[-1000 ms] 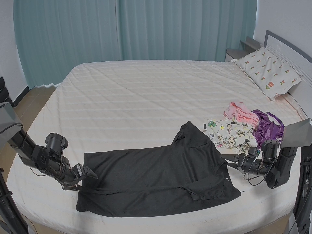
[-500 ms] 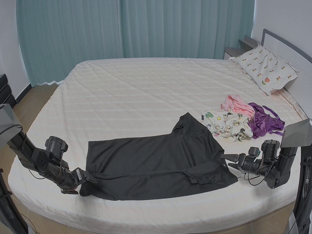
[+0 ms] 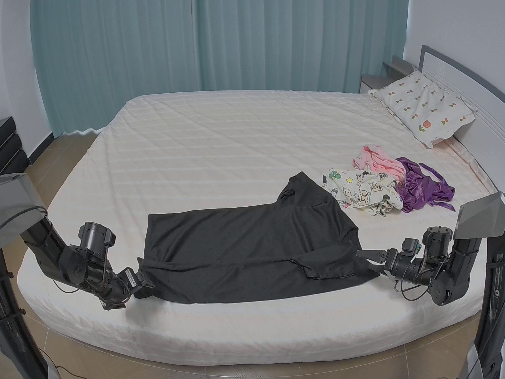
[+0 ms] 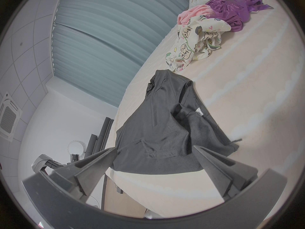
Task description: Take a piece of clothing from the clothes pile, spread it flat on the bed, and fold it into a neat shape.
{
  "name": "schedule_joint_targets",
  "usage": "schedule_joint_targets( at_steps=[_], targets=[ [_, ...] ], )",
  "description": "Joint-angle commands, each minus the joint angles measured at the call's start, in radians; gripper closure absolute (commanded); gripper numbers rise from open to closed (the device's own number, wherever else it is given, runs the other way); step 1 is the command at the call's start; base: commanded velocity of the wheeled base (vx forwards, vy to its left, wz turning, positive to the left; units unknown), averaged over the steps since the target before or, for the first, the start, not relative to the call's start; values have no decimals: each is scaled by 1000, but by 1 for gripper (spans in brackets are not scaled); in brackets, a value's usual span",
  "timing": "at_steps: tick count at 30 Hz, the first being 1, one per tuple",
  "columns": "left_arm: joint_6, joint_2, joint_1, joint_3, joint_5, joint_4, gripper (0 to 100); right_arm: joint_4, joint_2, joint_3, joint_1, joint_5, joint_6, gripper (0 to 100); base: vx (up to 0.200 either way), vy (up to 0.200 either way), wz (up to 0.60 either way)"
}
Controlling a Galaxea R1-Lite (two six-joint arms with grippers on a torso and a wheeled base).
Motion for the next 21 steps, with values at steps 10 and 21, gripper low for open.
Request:
schedule_joint_targets(
  at_steps=[10,21],
  targets=[
    [-40,144,-101,78,174,-270,0,-2,2,0,0,1,-1,0,0,0,0],
    [-40,191,-111,78,234,-363,100,-60,17,17,0,3,-4,0,0,0,0]
  ],
)
